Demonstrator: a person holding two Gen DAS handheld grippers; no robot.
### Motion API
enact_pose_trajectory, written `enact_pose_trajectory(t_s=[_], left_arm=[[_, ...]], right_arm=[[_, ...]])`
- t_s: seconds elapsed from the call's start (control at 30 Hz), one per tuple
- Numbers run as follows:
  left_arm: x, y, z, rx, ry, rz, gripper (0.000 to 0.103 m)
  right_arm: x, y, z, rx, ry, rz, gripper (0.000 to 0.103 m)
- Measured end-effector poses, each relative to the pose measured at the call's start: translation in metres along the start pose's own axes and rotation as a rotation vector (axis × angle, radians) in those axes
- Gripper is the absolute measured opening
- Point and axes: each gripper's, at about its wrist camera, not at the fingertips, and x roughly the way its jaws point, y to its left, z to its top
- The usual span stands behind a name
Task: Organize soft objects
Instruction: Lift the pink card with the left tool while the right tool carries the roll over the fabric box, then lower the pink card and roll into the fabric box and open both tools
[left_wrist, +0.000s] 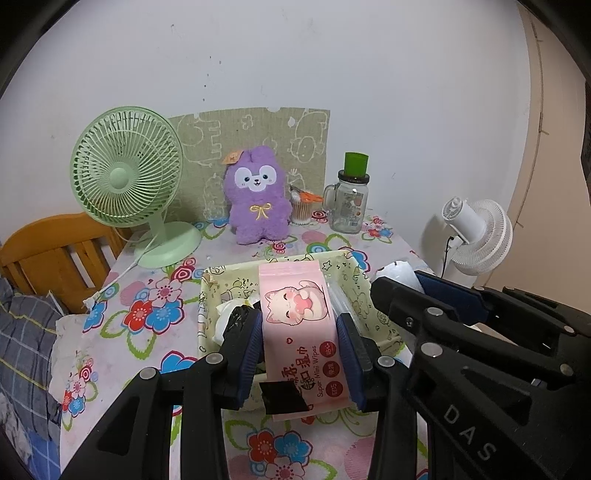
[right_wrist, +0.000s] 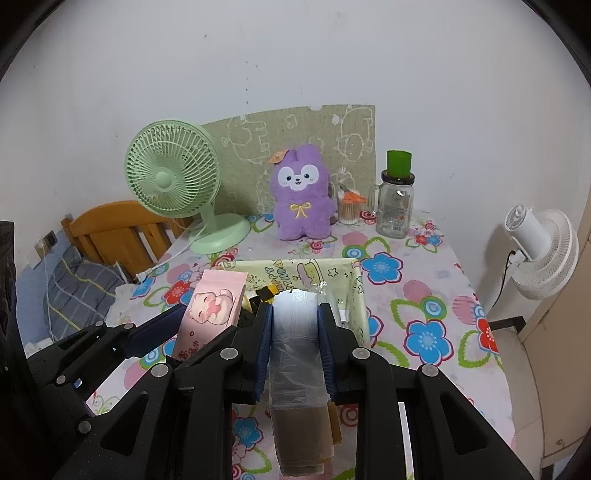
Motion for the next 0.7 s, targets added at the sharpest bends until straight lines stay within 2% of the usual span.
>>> enact_pose_trajectory(t_s=[0.7], left_arm=[[0.064, 0.012, 0.011, -0.017, 0.085, -0.003, 0.041]], right_arm=[[0.064, -0.014, 0.01, 0.046, 0.077, -0.006, 0.028]])
